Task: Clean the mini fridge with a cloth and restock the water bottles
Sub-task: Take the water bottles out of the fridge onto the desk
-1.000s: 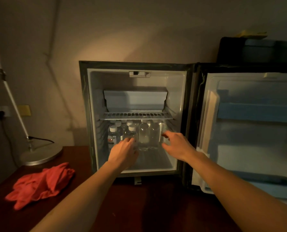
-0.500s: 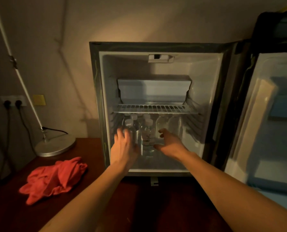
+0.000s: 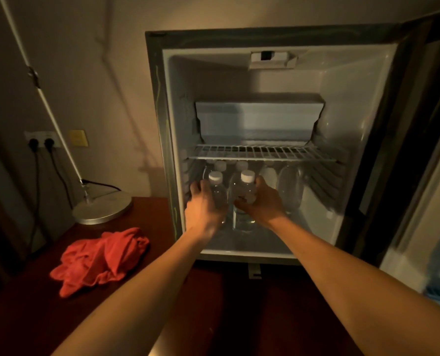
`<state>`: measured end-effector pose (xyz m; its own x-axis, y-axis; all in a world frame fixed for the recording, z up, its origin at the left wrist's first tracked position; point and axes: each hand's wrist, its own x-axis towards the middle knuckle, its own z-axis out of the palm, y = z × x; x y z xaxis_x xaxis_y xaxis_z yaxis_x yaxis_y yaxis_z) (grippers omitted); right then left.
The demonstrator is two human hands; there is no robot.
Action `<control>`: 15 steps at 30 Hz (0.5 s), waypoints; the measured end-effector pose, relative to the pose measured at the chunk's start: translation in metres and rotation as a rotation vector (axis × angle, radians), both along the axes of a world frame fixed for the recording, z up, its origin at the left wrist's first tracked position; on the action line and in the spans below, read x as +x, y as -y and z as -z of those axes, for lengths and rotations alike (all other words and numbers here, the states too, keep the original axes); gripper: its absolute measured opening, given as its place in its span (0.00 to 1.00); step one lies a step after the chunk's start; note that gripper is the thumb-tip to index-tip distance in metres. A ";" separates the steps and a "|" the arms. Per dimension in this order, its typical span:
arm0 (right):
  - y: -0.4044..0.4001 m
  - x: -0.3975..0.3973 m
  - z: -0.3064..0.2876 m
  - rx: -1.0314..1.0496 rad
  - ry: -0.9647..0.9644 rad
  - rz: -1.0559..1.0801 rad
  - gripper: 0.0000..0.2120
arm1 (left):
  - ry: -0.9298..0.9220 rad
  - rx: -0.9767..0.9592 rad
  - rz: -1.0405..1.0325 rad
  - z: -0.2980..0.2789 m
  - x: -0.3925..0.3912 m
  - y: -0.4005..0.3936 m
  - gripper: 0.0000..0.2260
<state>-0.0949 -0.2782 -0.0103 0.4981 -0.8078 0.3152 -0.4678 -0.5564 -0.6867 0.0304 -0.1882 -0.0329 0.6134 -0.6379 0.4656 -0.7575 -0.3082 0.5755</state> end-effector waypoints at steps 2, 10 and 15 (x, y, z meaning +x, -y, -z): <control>-0.002 -0.003 0.000 0.002 0.004 -0.004 0.25 | -0.024 -0.037 0.047 0.000 -0.001 -0.004 0.28; -0.038 -0.028 -0.009 -0.088 0.064 -0.066 0.26 | 0.070 -0.117 0.195 -0.007 -0.020 -0.052 0.25; -0.080 -0.037 -0.013 -0.188 0.082 -0.120 0.34 | 0.125 -0.143 0.155 -0.018 -0.020 -0.109 0.26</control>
<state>-0.1321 -0.1982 0.0028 0.5537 -0.6676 0.4977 -0.3374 -0.7263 -0.5988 0.0101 -0.0789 -0.0154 0.4455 -0.6421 0.6239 -0.8573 -0.1050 0.5040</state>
